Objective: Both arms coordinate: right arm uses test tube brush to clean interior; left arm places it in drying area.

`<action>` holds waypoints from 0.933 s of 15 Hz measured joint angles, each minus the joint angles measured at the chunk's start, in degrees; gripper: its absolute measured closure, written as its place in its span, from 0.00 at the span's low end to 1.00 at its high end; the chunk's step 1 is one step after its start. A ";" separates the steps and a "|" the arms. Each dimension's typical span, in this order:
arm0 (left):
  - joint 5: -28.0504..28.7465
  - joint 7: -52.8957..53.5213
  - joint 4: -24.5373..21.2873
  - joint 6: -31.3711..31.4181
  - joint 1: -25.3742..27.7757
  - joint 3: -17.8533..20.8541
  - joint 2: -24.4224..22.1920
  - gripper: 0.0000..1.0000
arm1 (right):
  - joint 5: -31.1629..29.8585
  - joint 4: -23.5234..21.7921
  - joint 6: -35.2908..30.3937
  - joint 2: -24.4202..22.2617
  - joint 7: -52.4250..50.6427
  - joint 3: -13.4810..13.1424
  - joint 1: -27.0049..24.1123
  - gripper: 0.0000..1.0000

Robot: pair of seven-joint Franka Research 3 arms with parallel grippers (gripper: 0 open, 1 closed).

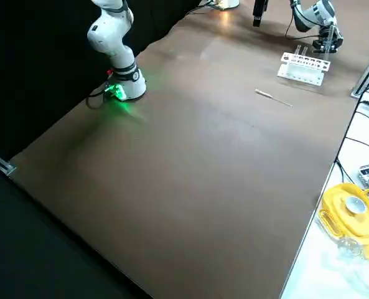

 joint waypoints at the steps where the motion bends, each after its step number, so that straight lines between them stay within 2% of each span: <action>1: 0.00 0.00 0.00 0.00 -0.03 0.00 0.00 0.76 | -0.06 0.00 0.07 0.00 0.00 0.00 0.42 0.00; 14: 0.00 0.00 0.00 0.06 -0.68 0.04 0.00 0.76 | -0.39 0.00 0.49 0.00 0.02 -0.06 1.33 0.00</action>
